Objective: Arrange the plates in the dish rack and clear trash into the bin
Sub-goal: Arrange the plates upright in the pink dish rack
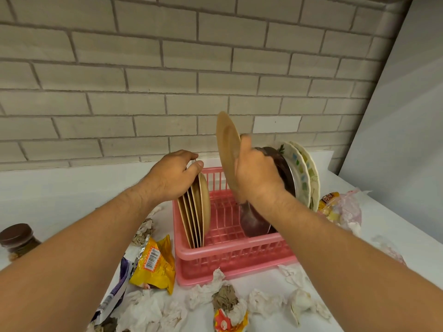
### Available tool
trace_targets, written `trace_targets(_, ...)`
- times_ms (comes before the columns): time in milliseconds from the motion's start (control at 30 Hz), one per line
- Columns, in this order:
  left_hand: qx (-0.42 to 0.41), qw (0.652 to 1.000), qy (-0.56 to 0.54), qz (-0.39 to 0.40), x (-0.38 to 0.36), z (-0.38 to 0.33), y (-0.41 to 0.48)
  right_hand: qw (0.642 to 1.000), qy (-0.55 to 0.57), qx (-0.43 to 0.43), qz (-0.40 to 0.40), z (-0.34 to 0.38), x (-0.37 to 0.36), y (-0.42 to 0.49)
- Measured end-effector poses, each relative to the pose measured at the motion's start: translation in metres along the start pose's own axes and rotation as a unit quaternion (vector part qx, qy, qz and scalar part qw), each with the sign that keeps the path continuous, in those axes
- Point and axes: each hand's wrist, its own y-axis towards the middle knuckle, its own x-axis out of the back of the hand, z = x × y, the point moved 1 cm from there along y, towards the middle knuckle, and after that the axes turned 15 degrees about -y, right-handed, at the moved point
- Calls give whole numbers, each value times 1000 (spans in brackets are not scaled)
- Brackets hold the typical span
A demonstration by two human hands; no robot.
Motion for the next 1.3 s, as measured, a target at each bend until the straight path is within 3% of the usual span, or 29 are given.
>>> trace_targets(433,-2,1000,10,4,-1,-2,0,994,-89,46,35,-6,-34,-30)
trace_targets(767,-2,1000,15,9,-1,-4,0,982,-165,83,47,-9,3,-4)
trace_targets(1000,-3,1000,12,16,-2,-1,2,982,-165,48,80,-14,7,7)
trace_targets(1300,-1,1000,13,21,-5,-4,4,972,-170,102,128,-22,26,-8)
